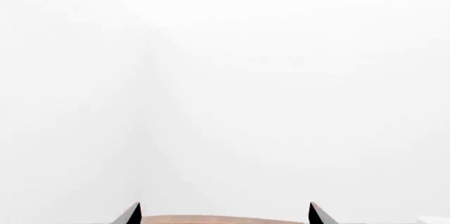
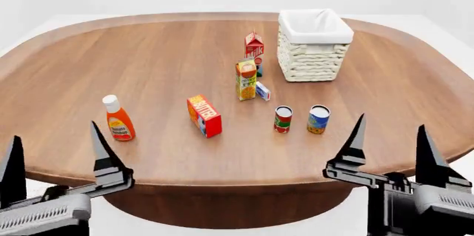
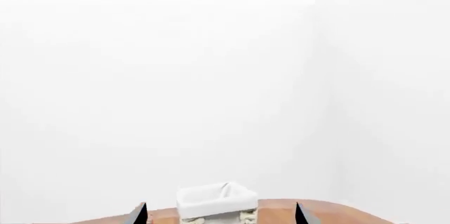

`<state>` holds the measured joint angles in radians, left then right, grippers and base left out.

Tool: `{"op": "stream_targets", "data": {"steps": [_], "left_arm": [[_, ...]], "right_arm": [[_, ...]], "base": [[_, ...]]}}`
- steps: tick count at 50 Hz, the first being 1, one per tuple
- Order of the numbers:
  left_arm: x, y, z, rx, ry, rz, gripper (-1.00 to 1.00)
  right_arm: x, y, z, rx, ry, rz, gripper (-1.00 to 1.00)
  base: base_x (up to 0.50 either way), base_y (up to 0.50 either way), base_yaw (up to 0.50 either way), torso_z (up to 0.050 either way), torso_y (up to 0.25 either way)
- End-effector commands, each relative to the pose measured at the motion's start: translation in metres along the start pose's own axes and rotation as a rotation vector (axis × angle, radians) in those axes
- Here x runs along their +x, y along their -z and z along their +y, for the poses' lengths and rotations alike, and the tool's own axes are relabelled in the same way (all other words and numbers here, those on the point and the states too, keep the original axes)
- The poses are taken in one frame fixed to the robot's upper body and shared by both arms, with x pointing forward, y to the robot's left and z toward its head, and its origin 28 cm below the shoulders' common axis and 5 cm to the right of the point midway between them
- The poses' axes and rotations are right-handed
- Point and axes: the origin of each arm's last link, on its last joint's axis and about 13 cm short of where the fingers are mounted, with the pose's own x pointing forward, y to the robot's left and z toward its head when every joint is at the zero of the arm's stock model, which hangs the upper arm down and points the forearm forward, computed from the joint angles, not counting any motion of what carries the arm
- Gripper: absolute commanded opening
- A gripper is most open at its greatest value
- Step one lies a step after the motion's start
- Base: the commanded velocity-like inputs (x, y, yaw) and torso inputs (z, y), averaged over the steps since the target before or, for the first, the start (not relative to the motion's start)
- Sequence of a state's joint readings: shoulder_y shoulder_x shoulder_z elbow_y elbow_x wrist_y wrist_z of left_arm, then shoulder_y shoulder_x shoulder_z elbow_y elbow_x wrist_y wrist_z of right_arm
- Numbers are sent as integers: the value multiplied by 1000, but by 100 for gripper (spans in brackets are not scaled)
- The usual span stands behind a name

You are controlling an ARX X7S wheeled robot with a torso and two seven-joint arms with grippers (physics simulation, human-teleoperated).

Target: Pick up the cream cheese box and the butter, and put them in the basket.

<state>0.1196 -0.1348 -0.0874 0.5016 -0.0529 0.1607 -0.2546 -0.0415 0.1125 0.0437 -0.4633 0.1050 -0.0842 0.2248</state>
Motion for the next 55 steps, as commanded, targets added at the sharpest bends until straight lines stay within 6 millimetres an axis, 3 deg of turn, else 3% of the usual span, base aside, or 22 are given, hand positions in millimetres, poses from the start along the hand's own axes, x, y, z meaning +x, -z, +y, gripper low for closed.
{"op": "stream_targets", "data": {"steps": [1, 13, 55], "left_arm": [[4, -34, 15, 15, -93, -183, 100], [5, -41, 22, 31, -121, -201, 100], [4, -46, 18, 45, -75, -207, 100]], "right_arm": [[4, -32, -4, 25, 15, -178, 100], [1, -44, -2, 34, -20, -251, 100], [-5, -44, 6, 46, -106, -210, 100]], "base": [[0, 0, 0, 0, 0], [301, 0, 0, 0, 0], [500, 0, 0, 0, 0]]}}
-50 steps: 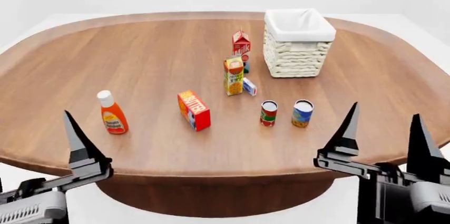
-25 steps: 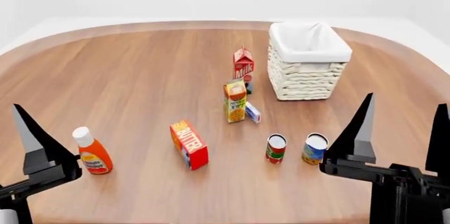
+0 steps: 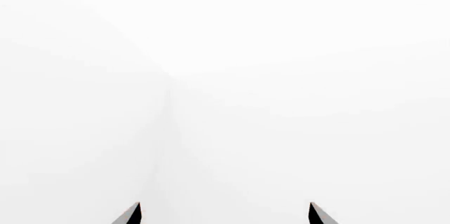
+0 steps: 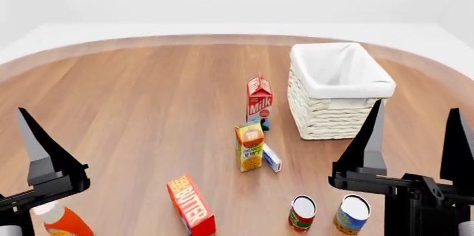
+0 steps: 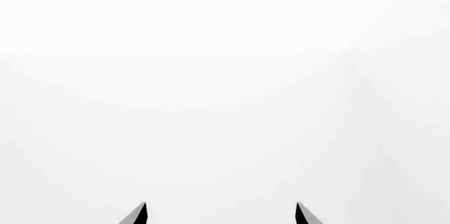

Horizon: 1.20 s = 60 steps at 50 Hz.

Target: Pick up the cream cheese box and the butter, and put them in the basket.

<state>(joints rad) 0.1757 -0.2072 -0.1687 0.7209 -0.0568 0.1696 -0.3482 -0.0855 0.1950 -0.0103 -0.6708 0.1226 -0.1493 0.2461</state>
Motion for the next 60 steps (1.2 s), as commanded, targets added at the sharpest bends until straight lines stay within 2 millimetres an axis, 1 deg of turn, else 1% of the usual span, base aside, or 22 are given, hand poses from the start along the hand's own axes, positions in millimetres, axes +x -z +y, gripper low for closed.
{"op": "stream_targets", "data": {"steps": [1, 38, 39, 42, 43, 47, 48, 49, 51, 53, 54, 58, 60], "left_arm": [[0, 0, -1, 2, 6, -2, 100], [-1, 0, -1, -2, 14, 1, 100], [-1, 0, -1, -3, 14, 1, 100], [-1, 1, -2, -3, 16, 3, 100], [-1, 1, -2, -2, 16, 4, 100], [-1, 1, -1, -4, 15, 5, 100], [-1, 1, -1, -3, 15, 6, 100], [-1, 1, -1, -3, 16, 6, 100], [-1, 1, -1, -3, 17, 4, 100], [-1, 1, -1, -4, 16, 5, 100], [-1, 1, -1, -4, 17, 7, 100], [-1, 1, -2, -5, 19, 5, 100], [-1, 0, -2, -5, 19, 4, 100]], "right_arm": [[-1, 0, 1, 2, -12, 5, 100], [-3, 2, 5, -3, -41, 34, 100], [-3, 2, 5, 44, -37, 84, 100], [-2, 0, 5, -9, -47, 87, 100], [-2, 1, 5, -27, -55, 125, 100], [0, -1, 4, -32, -62, 177, 100], [1, -2, 3, -45, -63, 223, 100], [1, -3, 3, -24, -73, 243, 100], [1, -5, 1, -43, -82, 289, 100], [2, -7, 0, -52, -86, 314, 100], [2, -9, -2, -86, -70, 354, 100], [-1, -16, -3, -67, -87, 484, 100], [-2, -21, -3, -76, -93, 512, 100]], "base": [[500, 0, 0, 0, 0], [500, 0, 0, 0, 1], [500, 9, 0, 0, 0], [500, 11, 0, 0, 0], [191, 5, 0, 0, 0], [19, 1, 0, 0, 0], [0, 0, 0, 0, 0], [0, 0, 0, 0, 0], [0, 0, 0, 0, 0], [0, 0, 0, 0, 0], [0, 0, 0, 0, 0], [0, 0, 0, 0, 0], [0, 0, 0, 0, 0]]}}
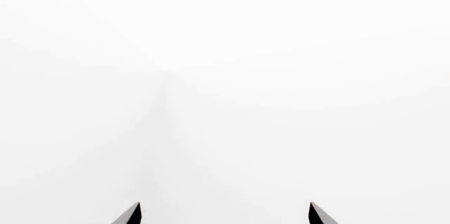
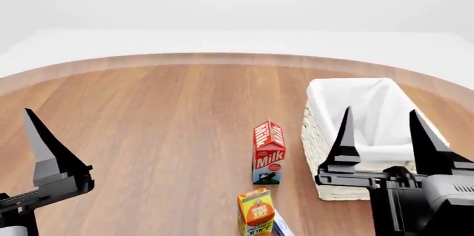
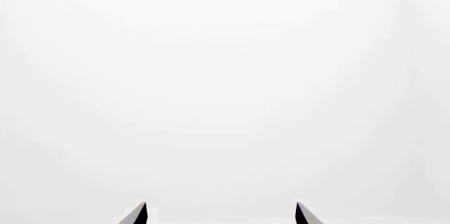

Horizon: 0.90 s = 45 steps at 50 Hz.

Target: Pick up the cream cheese box and the butter, and put them in the basket.

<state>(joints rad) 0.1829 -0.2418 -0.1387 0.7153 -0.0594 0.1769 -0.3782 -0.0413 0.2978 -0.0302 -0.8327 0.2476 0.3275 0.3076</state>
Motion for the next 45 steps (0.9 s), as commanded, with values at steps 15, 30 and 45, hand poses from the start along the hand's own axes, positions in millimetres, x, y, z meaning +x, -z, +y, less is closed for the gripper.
{"op": "stream_targets", "data": {"steps": [15, 30, 45], "left_arm": [[1, -4, 1, 0, -4, -8, 100], [0, -4, 0, -5, 0, -5, 100], [-1, -1, -3, -10, 13, 7, 100]], "right_arm": [[-37, -31, 5, -20, -111, 495, 100], [-29, -38, 1, -72, -170, 722, 100], [-16, -31, -1, -17, -226, 740, 100]], "base": [[0, 0, 0, 0, 0], [0, 0, 0, 0, 0], [0, 0, 0, 0, 0]]}}
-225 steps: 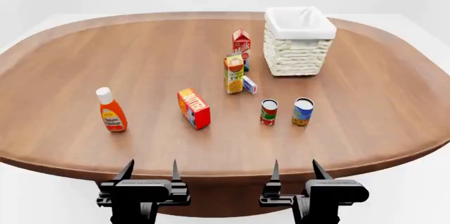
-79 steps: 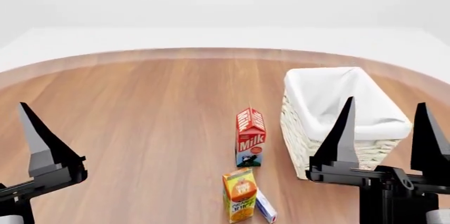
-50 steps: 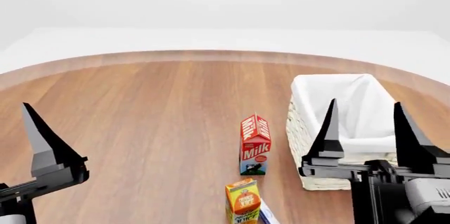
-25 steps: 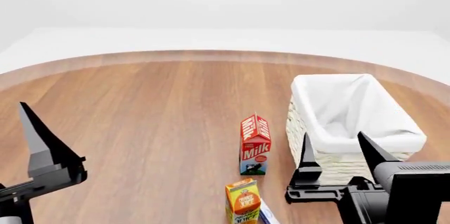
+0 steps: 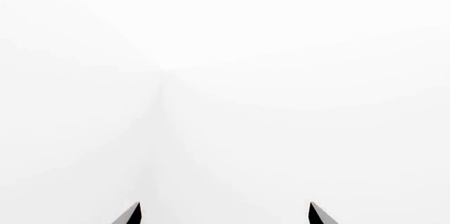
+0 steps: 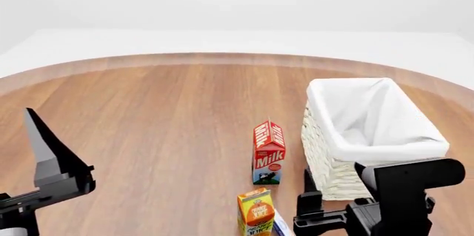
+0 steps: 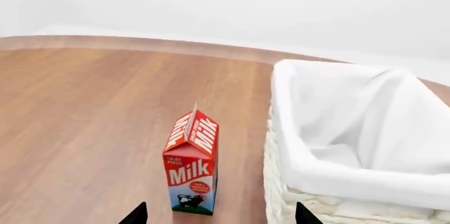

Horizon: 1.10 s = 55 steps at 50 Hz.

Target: Pick up the cream cheese box and the butter, and put them in the basket.

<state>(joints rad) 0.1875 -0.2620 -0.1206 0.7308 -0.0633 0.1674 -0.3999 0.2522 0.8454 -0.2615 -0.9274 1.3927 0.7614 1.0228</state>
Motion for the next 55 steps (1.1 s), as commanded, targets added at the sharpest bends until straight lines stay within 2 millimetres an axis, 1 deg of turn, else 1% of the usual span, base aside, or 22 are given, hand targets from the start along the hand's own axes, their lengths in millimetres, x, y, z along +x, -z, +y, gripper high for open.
{"op": "stream_targets", "data": {"steps": [1, 7, 13, 25, 31, 55], "left_arm": [[-1, 1, -1, -3, 7, 7, 100], [-1, 1, -1, -5, 9, 9, 100], [-2, 1, -2, -6, 13, 12, 100], [-3, 3, -4, -8, 21, 17, 100], [-3, 4, -4, -10, 23, 20, 100], [-3, 6, -5, -14, 28, 27, 100]], "right_arm": [[3, -2, -2, 24, -51, 70, 100], [4, -4, -2, 24, -59, 82, 100], [7, -2, 0, 21, -88, 119, 100], [17, -5, -3, 3, -74, 127, 100], [23, -2, -3, 15, -76, 160, 100], [32, 11, -8, 66, -61, 260, 100]], "base": [[0, 0, 0, 0, 0], [0, 0, 0, 0, 0], [0, 0, 0, 0, 0], [0, 0, 0, 0, 0], [0, 0, 0, 0, 0], [0, 0, 0, 0, 0]]}}
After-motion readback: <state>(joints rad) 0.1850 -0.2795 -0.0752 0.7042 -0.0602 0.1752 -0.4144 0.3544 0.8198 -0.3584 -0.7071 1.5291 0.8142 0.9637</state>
